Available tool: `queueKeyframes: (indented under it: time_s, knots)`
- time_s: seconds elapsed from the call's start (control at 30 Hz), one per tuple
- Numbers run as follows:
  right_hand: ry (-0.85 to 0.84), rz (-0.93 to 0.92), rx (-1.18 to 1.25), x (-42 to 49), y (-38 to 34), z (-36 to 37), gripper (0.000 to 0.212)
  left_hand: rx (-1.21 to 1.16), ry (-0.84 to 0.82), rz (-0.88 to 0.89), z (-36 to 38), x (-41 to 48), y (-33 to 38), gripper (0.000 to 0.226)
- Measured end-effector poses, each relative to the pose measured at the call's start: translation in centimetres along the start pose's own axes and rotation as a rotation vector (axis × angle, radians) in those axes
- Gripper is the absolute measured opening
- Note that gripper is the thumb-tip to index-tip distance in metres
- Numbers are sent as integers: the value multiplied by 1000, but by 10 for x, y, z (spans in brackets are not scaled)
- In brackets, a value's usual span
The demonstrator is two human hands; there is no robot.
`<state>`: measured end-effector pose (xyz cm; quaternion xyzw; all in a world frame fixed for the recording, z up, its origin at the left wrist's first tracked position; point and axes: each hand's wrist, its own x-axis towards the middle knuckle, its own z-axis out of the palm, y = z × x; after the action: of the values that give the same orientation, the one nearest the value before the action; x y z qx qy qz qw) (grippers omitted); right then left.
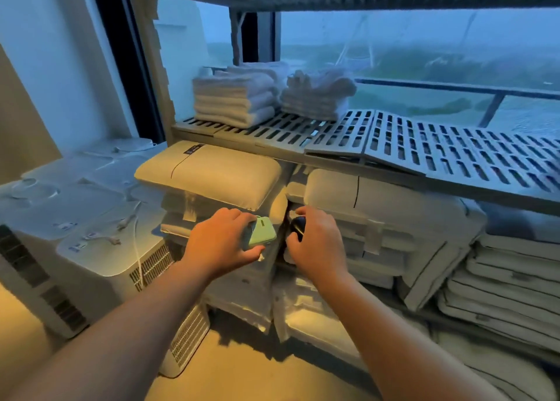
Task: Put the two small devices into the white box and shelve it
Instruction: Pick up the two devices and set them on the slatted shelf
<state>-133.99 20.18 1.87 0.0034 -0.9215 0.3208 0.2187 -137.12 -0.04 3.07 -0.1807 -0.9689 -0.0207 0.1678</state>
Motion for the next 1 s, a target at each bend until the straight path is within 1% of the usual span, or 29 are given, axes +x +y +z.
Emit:
queueKeyframes:
  time_s: [0.23, 0.47, 0.6, 0.73, 0.87, 1.0]
  knots:
    - [137, 8, -43, 48, 85, -69, 40, -55, 88, 124, 2, 90, 94, 67]
    - [245, 9, -112, 96, 157, -144, 39, -94, 191, 211, -1, 174, 195, 68]
    - [331, 66, -126, 117, 193, -180, 38, -107, 236, 267, 5, 209, 236, 70]
    - [417, 98, -126, 134, 223, -203, 39, -204, 285, 319, 8, 244, 274, 75]
    - [479, 141, -166, 152, 250, -221, 37, -294, 357, 345, 16, 280, 312, 69]
    - [517, 211, -231, 169, 278, -242, 37, -336, 338, 419, 26, 322, 351, 68]
